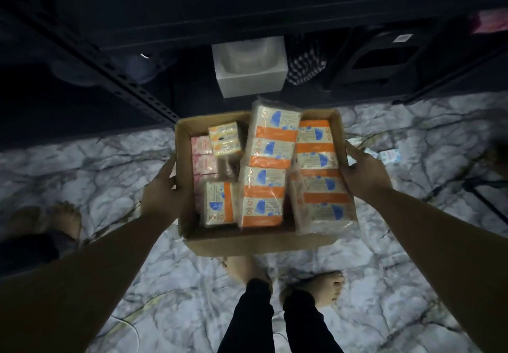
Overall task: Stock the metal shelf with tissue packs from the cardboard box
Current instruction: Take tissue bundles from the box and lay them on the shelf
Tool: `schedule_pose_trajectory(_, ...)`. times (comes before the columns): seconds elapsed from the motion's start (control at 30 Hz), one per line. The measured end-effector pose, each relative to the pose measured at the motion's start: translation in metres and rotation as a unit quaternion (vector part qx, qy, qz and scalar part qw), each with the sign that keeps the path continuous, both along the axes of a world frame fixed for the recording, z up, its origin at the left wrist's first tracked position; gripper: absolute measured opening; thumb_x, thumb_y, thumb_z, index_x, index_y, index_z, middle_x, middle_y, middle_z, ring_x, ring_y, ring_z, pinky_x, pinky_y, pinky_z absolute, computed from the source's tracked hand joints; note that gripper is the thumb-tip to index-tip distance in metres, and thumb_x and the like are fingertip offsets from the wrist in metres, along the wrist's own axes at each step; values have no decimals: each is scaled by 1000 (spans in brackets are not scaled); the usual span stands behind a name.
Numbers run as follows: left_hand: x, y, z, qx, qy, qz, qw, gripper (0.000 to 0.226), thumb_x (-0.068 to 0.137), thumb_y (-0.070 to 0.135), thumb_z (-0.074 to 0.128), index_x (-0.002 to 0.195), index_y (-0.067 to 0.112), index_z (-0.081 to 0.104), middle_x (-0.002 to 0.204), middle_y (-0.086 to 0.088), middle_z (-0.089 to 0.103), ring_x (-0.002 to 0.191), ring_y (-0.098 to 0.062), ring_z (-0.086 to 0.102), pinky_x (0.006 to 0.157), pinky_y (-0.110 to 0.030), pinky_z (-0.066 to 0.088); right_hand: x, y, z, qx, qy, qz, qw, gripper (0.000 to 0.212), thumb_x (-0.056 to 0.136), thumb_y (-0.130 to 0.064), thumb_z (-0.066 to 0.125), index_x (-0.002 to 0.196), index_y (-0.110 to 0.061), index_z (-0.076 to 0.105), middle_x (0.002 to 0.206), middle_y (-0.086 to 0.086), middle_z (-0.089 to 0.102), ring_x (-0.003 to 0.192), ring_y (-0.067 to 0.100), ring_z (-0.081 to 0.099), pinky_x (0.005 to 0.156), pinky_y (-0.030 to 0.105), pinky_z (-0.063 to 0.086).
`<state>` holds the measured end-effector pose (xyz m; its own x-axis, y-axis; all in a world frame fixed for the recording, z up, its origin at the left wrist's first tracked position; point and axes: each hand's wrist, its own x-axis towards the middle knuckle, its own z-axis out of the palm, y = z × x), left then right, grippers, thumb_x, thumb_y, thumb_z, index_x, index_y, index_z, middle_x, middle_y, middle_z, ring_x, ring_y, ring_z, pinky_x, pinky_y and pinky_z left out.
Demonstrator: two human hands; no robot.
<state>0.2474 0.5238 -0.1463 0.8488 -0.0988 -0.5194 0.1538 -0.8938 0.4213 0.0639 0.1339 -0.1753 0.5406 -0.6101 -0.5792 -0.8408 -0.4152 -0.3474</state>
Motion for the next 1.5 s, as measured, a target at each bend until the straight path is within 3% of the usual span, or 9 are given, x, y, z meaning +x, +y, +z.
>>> schedule_pose_trajectory(0.33, 7, 20, -28, 23, 54, -13, 998, 72, 98, 39, 61, 160, 46, 27, 122, -1, 76, 111, -23, 72, 93, -38, 57, 6, 35, 6, 45, 48, -31, 997, 64, 101, -35, 57, 160, -38, 33, 134, 6, 69, 121, 30, 64, 96, 39, 54)
schedule_pose_trajectory(0.47, 11, 17, -3, -9, 100, 5, 995, 95, 71, 57, 67, 157, 35, 35, 121, -3, 75, 109, -26, 72, 97, -44, 57, 4, 41, 34, 66, 49, -33, 996, 57, 97, -28, 65, 151, -33, 49, 128, 5, 71, 115, 28, 67, 93, 39, 56)
schedule_pose_trajectory(0.63, 6, -9, 6, 50, 58, -118, 990, 73, 72, 63, 59, 133, 23, 53, 107, -3, 68, 94, -26, 63, 77, -37, 54, 22, 55, 55, 41, 3, -29, 999, 35, 90, -31, 73, 124, -24, 66, 117, 7, 73, 107, 32, 68, 89, 41, 56)
schedule_pose_trajectory(0.77, -18, -49, -1, -25, 131, -55, 990, 69, 77, 52, 84, 133, 23, 57, 127, 5, 63, 116, -19, 62, 98, -38, 54, 39, 64, 44, 61, 30, -27, 997, 50, 91, -35, 73, 135, -21, 56, 119, 3, 70, 111, 28, 66, 73, 29, 47)
schedule_pose_trajectory(0.9, -35, -86, -25, -116, 158, -56, 979, 53, 84, 46, 82, 128, 30, 56, 119, 21, 60, 108, -7, 64, 89, -33, 55, 45, 84, 24, 12, 59, -17, 998, 50, 95, -44, 62, 136, -18, 50, 129, 7, 65, 118, 32, 62, 92, 38, 50)
schedule_pose_trajectory(1.1, -45, -116, -49, -185, 135, 42, 972, 49, 74, 56, 79, 119, 39, 66, 112, 14, 75, 101, -10, 75, 84, -45, 64, 50, 96, 4, 2, 42, -65, 997, 77, 99, -52, 51, 159, -9, 26, 153, 18, 43, 140, 38, 44, 113, 47, 38)
schedule_pose_trajectory(1.27, -46, -120, -49, -202, 133, 69, 968, 41, 83, 48, 81, 119, 32, 69, 111, 13, 77, 96, -4, 76, 82, -38, 64, 49, 86, -11, 1, 40, -49, 998, 57, 98, -59, 55, 133, -14, 58, 138, 12, 51, 117, 28, 55, 95, 38, 46)
schedule_pose_trajectory(1.4, -51, -121, -44, -231, 158, 67, 958, 24, 97, 35, 72, 119, 33, 63, 107, 18, 77, 96, -3, 76, 79, -28, 64, 41, 92, -12, -26, 7, -58, 998, 53, 94, -56, 63, 130, -18, 53, 135, 9, 49, 123, 31, 52, 104, 47, 47)
schedule_pose_trajectory(1.5, -51, -119, -36, -246, 174, 81, 950, 38, 98, 38, 69, 131, 27, 52, 116, 11, 75, 101, -6, 75, 84, -34, 64, 39, 100, -9, 19, -50, -106, 993, 53, 93, -53, 68, 133, -26, 49, 128, 0, 58, 113, 25, 60, 93, 44, 53)
